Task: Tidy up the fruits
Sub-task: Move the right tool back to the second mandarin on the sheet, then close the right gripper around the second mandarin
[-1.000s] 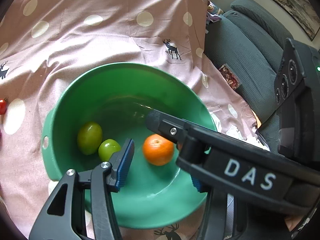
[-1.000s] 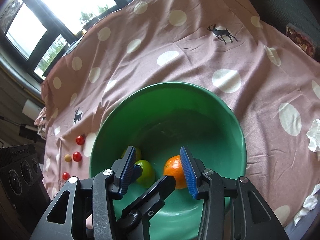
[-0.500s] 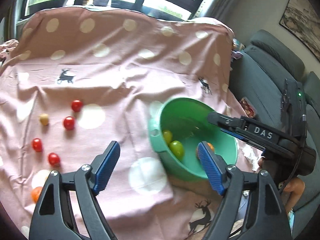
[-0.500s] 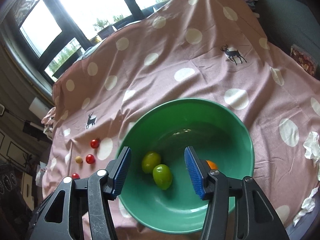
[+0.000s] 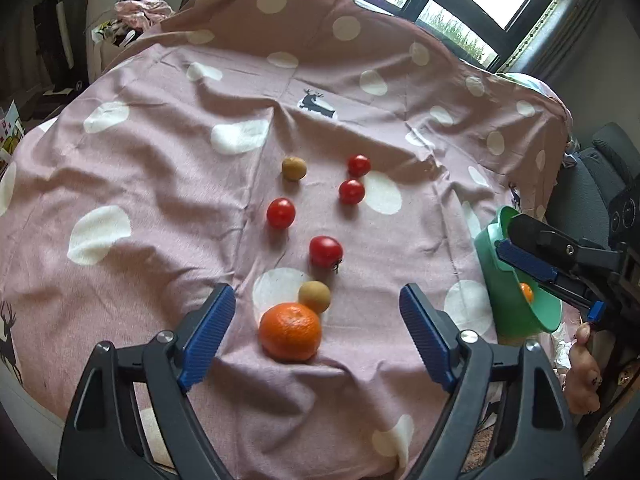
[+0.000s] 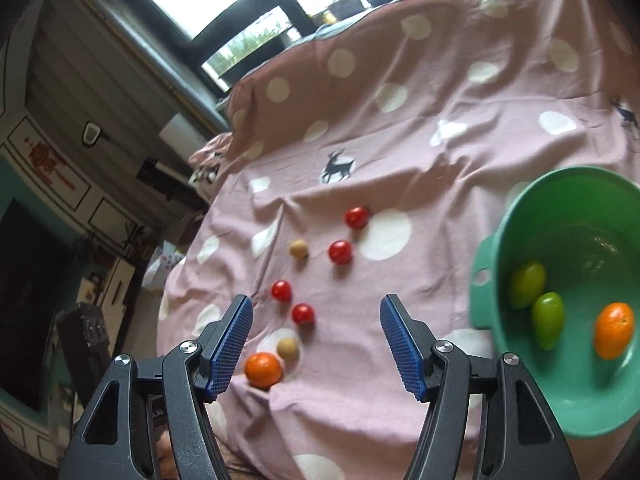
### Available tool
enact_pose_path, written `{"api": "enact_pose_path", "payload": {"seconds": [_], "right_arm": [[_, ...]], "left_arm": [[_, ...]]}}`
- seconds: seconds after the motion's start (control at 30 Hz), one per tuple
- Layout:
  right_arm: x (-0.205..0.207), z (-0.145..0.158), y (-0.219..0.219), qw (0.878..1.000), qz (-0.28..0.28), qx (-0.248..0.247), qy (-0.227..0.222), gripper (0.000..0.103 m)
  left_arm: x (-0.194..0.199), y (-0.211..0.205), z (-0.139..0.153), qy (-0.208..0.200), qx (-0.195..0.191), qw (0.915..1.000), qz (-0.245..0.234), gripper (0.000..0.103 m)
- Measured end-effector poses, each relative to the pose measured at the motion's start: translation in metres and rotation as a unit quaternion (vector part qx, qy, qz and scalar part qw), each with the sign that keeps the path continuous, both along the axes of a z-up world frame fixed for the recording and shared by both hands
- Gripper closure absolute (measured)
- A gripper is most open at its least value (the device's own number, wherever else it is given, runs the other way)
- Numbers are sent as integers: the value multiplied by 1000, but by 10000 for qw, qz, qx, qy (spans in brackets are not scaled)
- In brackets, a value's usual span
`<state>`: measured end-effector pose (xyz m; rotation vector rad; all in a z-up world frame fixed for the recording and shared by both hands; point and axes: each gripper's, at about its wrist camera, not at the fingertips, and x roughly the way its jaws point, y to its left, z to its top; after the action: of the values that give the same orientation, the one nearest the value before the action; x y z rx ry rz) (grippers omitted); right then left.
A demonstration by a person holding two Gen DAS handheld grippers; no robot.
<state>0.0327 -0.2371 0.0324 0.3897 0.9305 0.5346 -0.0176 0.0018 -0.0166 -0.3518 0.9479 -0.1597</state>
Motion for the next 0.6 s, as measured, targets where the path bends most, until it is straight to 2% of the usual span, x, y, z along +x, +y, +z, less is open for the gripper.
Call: {"api": "enact_pose_path", "payload": {"seconds": [0.2, 0.23, 0.33, 0.47, 0.6], "right_arm": [[10, -39, 59, 9927, 929, 211, 738, 37], [11, -46, 65, 9910, 986, 247, 875, 37], [14, -65, 81, 9852, 1178, 232, 1222, 37], [17, -82, 93, 9776, 1380, 348, 1551, 37], [18, -91, 103, 9720, 1499, 382, 1771, 40]], "left_arm": [[3, -2, -21, 393, 76, 9991, -167, 31], [3, -3, -22, 411, 81, 9990, -178, 32], [4, -5, -27, 498, 106, 9984, -252, 41], [6, -8, -35, 643, 247, 9971, -328, 42], [7, -8, -38, 649, 214, 9971, -348, 44]]}}
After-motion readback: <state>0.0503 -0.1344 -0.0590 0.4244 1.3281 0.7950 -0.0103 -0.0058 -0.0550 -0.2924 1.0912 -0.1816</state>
